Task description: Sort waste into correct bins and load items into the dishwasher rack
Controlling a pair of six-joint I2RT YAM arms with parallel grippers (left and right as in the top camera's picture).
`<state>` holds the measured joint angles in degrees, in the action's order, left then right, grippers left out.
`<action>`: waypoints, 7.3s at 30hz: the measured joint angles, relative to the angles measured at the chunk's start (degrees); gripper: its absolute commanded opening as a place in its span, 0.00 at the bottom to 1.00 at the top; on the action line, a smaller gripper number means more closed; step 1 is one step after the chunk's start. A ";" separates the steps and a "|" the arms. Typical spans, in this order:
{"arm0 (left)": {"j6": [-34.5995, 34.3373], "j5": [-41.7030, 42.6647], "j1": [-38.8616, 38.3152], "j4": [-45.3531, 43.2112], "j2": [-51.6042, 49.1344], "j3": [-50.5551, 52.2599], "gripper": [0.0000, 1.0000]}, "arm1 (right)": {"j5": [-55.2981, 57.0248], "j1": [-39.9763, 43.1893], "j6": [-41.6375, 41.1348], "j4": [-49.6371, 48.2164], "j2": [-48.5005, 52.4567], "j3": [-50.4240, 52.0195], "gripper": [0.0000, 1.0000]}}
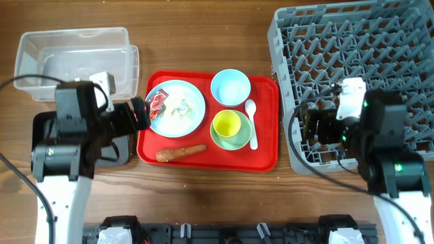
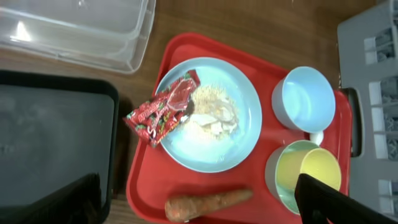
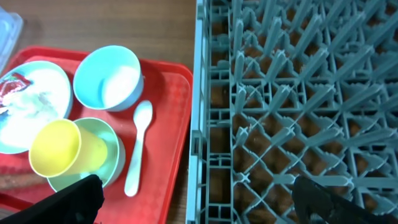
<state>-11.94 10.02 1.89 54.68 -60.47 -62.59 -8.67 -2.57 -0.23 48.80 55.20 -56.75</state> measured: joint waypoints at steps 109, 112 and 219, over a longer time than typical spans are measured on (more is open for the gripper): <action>-2.10 -29.22 -18.34 -6.97 -40.00 -0.24 0.49 | 1.27 0.00 -0.63 -0.02 2.45 -0.04 1.00; -2.10 -30.56 -18.34 -7.82 -40.00 -0.24 0.47 | 1.27 0.00 -0.61 -0.02 2.45 -0.04 1.00; -2.34 4.02 -31.93 -14.43 -40.02 -3.43 0.04 | 1.27 0.00 -0.63 -1.22 2.45 -0.09 1.00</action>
<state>-14.28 14.04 -30.04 40.25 -100.49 -66.02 -7.40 -2.57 -0.86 47.57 57.65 -56.84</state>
